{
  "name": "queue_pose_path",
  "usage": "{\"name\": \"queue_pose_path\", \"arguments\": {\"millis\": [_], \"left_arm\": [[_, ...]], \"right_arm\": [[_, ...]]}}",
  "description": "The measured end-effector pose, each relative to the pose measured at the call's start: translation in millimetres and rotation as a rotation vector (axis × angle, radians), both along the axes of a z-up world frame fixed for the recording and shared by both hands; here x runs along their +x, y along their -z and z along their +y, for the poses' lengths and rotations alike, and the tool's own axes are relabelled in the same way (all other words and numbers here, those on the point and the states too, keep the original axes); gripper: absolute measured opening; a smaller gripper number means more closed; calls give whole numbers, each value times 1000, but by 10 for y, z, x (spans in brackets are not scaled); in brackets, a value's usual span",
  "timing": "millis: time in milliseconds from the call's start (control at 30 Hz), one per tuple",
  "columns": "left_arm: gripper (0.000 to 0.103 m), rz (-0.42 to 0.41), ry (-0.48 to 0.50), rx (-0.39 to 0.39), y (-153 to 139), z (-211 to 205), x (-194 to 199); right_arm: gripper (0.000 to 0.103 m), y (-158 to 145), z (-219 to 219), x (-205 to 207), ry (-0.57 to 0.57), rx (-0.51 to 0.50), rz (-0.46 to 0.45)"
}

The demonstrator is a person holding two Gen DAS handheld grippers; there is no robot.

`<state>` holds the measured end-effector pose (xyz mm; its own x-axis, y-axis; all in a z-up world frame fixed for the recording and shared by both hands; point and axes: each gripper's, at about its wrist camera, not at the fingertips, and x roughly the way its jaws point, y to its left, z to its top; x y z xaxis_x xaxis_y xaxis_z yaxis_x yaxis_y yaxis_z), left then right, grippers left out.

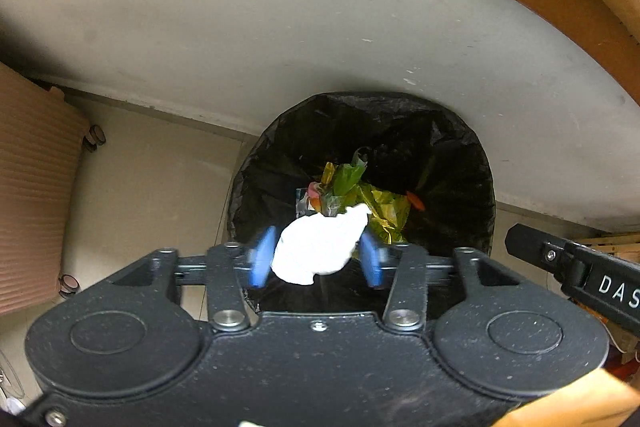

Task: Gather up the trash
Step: 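Open both grippers to drop the tissue and red cap into the bin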

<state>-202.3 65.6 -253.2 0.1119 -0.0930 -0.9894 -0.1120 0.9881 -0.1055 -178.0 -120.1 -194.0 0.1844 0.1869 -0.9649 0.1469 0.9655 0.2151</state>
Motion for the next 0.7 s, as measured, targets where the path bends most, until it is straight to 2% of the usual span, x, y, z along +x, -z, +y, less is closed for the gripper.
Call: {"name": "queue_pose_path", "arguments": {"millis": [233,300,500,700], "left_arm": [[74,-16,10,4,14,-50,92],[76,-17,11,5,-11,-68,111],[76,-38,21,8,-224,-115,157],[76,-131,63,-2,-760,-138,222]], "right_arm": [[26,-60,22,56,-25,-11,-15],[41,-79,19,67,-32,-15,-26],[44,-262,-28,91,-34,-21,-56],[51,-687,-119,110,-47,-22,-131]]}}
